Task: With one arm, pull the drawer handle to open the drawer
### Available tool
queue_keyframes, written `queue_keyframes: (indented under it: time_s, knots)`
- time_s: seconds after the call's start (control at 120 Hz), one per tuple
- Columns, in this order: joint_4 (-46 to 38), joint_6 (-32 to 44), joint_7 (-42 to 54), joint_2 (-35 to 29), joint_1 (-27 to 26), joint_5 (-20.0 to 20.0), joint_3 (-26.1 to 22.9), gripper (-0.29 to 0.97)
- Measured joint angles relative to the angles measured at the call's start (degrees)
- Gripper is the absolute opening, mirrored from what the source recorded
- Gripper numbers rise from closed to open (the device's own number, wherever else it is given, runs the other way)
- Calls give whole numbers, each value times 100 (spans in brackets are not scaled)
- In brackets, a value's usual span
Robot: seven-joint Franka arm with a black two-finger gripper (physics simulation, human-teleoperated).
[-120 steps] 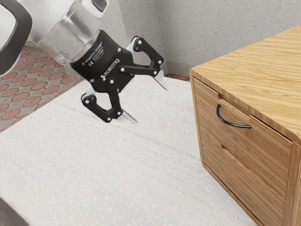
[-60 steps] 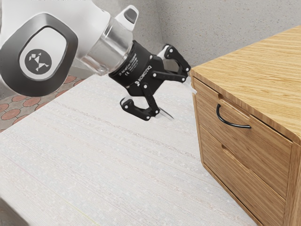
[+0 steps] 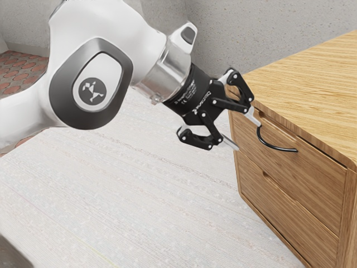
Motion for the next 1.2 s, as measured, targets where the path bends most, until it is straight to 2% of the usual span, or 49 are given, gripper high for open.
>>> queue_keyframes:
  time_s: [0.367,1.2]
  knots:
    - [32,229,198,383,1,-7,-6,23]
    - [18,494,434,521,-155,-22,-68,5]
